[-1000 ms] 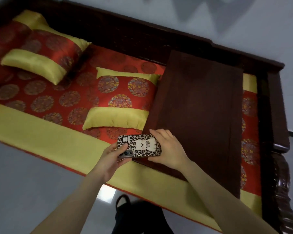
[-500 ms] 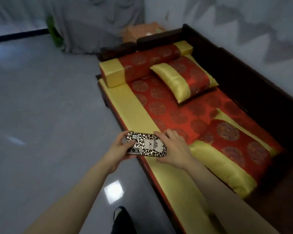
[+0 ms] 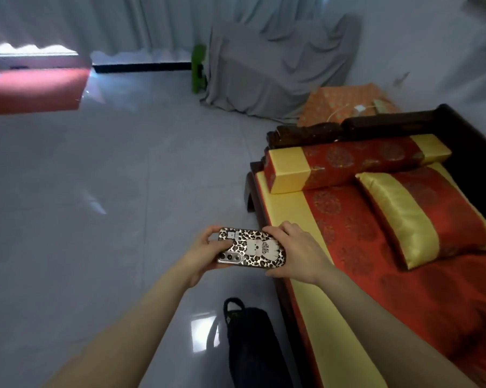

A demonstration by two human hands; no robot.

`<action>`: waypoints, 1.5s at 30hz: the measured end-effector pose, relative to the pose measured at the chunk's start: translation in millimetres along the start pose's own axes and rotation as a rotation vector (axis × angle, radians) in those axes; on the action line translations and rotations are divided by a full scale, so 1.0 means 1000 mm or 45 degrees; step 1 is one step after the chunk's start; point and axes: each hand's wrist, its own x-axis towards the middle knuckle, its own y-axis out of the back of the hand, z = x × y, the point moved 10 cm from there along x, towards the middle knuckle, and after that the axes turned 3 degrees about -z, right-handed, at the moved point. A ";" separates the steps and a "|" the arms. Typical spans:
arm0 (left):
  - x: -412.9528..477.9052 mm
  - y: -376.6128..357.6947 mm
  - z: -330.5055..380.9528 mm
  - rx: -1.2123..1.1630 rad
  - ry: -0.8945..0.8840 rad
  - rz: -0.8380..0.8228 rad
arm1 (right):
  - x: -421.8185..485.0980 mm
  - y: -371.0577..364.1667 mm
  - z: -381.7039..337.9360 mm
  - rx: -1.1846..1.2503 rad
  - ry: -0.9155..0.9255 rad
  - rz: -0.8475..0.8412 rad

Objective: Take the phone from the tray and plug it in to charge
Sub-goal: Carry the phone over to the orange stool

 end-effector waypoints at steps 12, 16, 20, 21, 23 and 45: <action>0.193 0.141 0.206 -0.124 -0.083 0.223 | 0.327 0.105 -0.007 0.135 0.175 -0.026; 0.271 0.181 0.267 -0.159 -0.101 0.210 | 0.430 0.131 -0.001 0.139 0.195 0.026; 0.356 0.202 0.324 -0.121 -0.052 0.128 | 0.518 0.146 0.029 0.174 0.067 0.041; 0.376 0.204 0.338 -0.101 -0.044 0.101 | 0.536 0.150 0.036 0.182 0.038 0.037; 0.415 0.203 0.364 -0.049 -0.007 0.059 | 0.566 0.161 0.057 0.190 -0.034 0.059; 0.799 -0.052 0.609 0.373 0.173 -0.499 | 0.738 0.345 0.393 0.412 -0.668 0.427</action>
